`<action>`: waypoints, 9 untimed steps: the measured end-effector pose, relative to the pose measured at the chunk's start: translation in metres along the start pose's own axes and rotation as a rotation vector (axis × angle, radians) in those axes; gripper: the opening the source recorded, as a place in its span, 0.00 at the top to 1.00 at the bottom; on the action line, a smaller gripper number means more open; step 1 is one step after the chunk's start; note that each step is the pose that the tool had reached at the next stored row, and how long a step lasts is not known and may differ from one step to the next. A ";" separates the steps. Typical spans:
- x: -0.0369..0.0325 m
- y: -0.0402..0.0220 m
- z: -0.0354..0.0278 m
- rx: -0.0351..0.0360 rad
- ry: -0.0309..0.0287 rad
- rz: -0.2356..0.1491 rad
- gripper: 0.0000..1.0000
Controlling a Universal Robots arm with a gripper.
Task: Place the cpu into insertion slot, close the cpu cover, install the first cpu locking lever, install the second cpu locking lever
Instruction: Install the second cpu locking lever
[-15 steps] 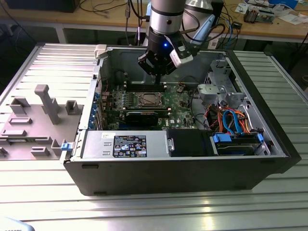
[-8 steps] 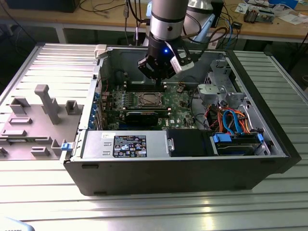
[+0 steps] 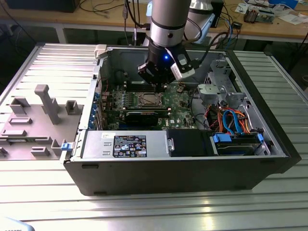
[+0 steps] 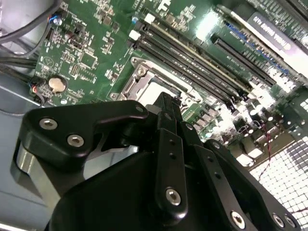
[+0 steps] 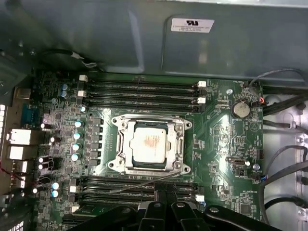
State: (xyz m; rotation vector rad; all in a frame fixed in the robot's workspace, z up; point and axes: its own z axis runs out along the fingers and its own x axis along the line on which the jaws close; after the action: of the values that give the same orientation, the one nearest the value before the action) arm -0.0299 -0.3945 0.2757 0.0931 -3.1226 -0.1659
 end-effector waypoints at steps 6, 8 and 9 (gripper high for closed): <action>0.0042 -0.0072 0.0036 -0.0030 -0.0002 0.000 0.89; 0.0057 -0.0081 0.0043 -0.0030 -0.0002 0.000 0.89; 0.0068 -0.0085 0.0050 -0.0026 -0.0001 0.000 0.89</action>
State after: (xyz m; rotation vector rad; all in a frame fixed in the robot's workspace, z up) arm -0.0363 -0.4028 0.2700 0.0932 -3.1224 -0.1700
